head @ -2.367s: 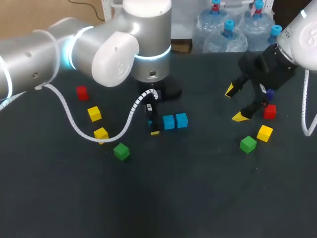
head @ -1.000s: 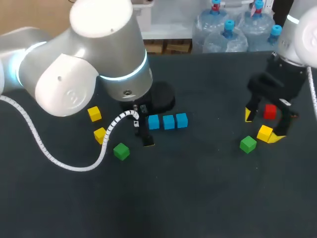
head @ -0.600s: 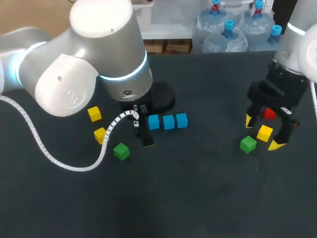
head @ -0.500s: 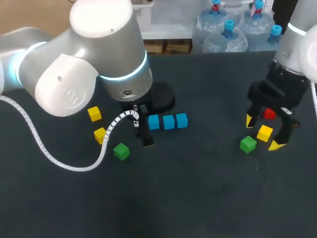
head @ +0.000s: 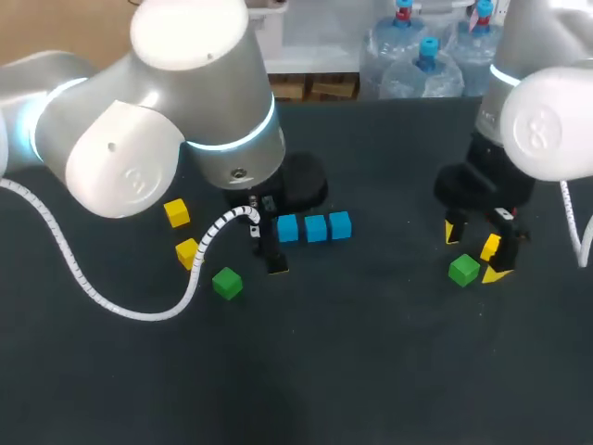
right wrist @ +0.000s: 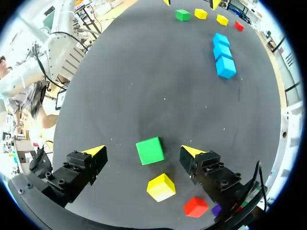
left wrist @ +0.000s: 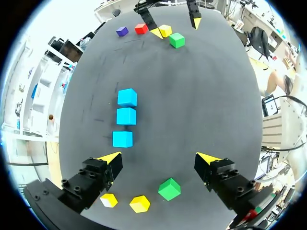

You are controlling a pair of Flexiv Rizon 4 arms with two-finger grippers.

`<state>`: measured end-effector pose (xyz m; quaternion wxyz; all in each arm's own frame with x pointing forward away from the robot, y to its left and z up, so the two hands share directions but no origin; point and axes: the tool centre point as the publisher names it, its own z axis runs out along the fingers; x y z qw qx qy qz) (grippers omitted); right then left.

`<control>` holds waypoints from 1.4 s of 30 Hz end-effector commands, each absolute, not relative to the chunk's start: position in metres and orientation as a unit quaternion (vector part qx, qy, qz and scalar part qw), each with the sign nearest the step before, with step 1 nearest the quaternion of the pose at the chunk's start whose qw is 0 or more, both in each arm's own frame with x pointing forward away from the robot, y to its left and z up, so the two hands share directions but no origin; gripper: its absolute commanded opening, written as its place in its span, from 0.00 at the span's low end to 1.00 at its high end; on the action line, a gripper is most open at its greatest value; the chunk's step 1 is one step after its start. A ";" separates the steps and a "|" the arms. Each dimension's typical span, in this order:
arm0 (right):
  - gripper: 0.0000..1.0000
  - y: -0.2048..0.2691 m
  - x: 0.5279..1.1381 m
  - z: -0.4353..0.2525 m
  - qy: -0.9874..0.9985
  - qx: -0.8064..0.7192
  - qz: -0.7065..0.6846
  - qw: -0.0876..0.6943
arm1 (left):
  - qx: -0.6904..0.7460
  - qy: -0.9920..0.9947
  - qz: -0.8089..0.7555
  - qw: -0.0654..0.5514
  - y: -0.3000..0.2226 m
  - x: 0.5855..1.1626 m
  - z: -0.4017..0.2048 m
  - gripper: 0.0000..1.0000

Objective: Place the blue cubes, place green cubes on the blue cubes, place the yellow cubes on the green cubes, then place the red cubes on the yellow cubes, and place purple cube on the red cubes.

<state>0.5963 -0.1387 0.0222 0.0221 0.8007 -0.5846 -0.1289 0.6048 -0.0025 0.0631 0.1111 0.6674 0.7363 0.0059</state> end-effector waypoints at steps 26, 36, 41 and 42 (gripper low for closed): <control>1.00 -0.132 0.586 0.000 -0.614 0.785 -0.076 0.023 | 0.668 0.736 0.004 0.111 -0.002 0.606 0.063 1.00; 0.49 -0.138 0.590 0.002 -0.616 0.784 -0.068 0.032 | 0.668 0.736 0.004 0.111 -0.002 0.606 0.063 1.00; 0.62 -0.139 0.591 0.003 -0.616 0.784 -0.065 0.032 | 0.668 0.736 0.004 0.111 -0.002 0.606 0.063 1.00; 0.60 -0.140 0.591 0.002 -0.617 0.784 -0.065 0.032 | 0.668 0.736 0.004 0.111 -0.002 0.606 0.063 1.00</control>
